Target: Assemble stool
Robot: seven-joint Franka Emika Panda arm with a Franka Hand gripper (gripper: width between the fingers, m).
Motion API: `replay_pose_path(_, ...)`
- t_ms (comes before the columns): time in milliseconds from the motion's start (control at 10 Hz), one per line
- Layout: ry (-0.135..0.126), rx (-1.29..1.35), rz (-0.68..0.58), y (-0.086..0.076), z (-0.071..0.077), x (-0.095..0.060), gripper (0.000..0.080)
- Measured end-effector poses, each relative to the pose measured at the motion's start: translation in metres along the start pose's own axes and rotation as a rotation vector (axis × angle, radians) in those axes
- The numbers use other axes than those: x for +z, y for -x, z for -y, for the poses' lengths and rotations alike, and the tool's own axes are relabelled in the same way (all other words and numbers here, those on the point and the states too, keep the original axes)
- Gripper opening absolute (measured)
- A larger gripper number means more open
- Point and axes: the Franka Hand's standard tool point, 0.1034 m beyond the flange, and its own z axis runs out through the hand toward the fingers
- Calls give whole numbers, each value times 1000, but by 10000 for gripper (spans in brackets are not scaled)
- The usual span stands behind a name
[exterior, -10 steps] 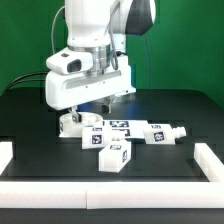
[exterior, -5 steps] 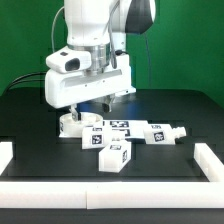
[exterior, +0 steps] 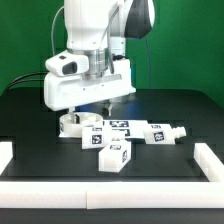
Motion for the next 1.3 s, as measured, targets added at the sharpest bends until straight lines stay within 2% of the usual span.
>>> replay_pose_path(200, -3, -4, 7, -1, 1, 9, 650)
replay_pose_path(400, 10, -11, -5, -5, -2, 10, 650)
replay_pose_path(500, 11, -13, -7, -7, -4, 10, 624)
replay_pose_path(600, 11, -13, -7, -7, -4, 10, 477)
replay_pose_path(700, 11, -13, -7, -7, -4, 10, 477)
replay_pose_path(900, 12, -13, -8, -7, -5, 10, 203)
replay_pose_path(1000, 12, -13, -8, -7, -5, 10, 203)
replay_pose_path(1100, 12, -13, -8, -7, -5, 10, 44)
replay_pose_path(1300, 16, -19, -13, -10, -5, 6, 27)
